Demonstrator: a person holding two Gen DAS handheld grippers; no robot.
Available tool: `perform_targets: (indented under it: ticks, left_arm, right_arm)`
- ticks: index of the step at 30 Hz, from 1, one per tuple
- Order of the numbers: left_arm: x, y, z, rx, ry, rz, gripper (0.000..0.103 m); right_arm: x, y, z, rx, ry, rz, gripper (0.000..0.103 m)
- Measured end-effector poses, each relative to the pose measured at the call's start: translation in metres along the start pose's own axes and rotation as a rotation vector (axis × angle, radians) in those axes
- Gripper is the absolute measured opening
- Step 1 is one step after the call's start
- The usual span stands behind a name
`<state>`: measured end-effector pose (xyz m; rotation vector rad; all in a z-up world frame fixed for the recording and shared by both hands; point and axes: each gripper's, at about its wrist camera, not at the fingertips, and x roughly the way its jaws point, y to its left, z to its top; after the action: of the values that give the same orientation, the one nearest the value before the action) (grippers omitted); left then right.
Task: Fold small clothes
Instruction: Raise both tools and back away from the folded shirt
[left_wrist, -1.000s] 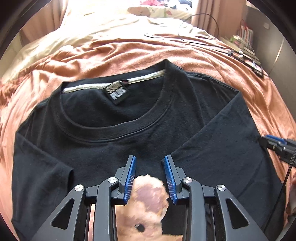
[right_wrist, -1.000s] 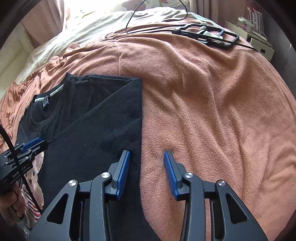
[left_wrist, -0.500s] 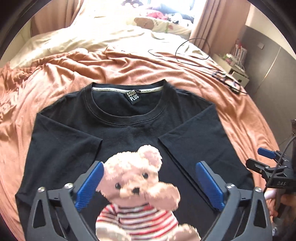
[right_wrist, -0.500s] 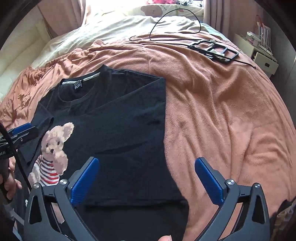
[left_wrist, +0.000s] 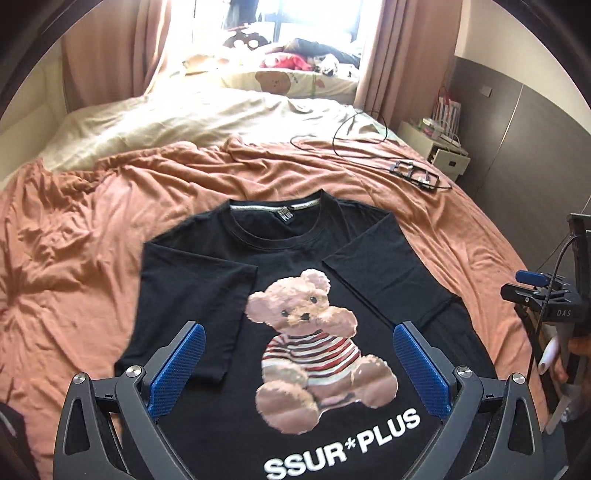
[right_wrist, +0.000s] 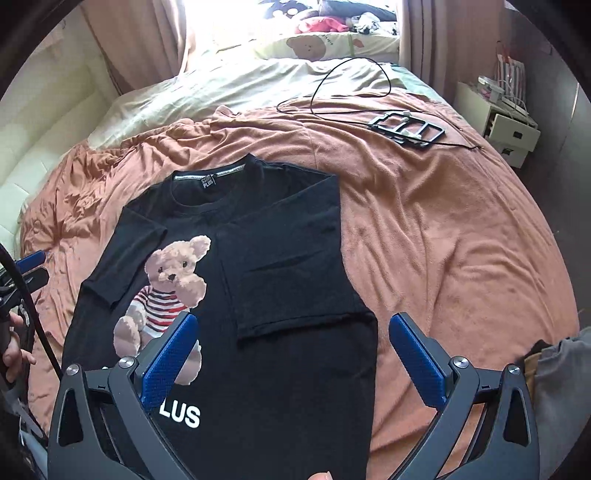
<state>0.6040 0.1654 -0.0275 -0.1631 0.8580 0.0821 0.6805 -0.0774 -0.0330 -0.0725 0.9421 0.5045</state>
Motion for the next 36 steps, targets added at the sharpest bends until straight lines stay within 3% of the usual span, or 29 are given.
perform_targets:
  ticks: [10, 19, 30, 36]
  left_arm:
    - [-0.085, 0.007, -0.006, -0.009, -0.045, 0.019, 0.102]
    - [-0.167, 0.008, -0.029, -0.02, -0.158, 0.011, 0.102]
    - [-0.232, 0.015, -0.078, -0.039, -0.201, -0.02, 0.102]
    - [-0.256, 0.033, -0.113, -0.107, -0.257, 0.02, 0.102]
  right_arm:
    - [-0.098, 0.015, -0.031, -0.01, -0.05, -0.031, 0.103]
    - [-0.179, 0.018, -0.078, 0.025, -0.143, -0.088, 0.103]
    - [-0.228, 0.029, -0.128, 0.009, -0.216, -0.08, 0.103]
    - [-0.245, 0.032, -0.153, -0.015, -0.239, -0.075, 0.103]
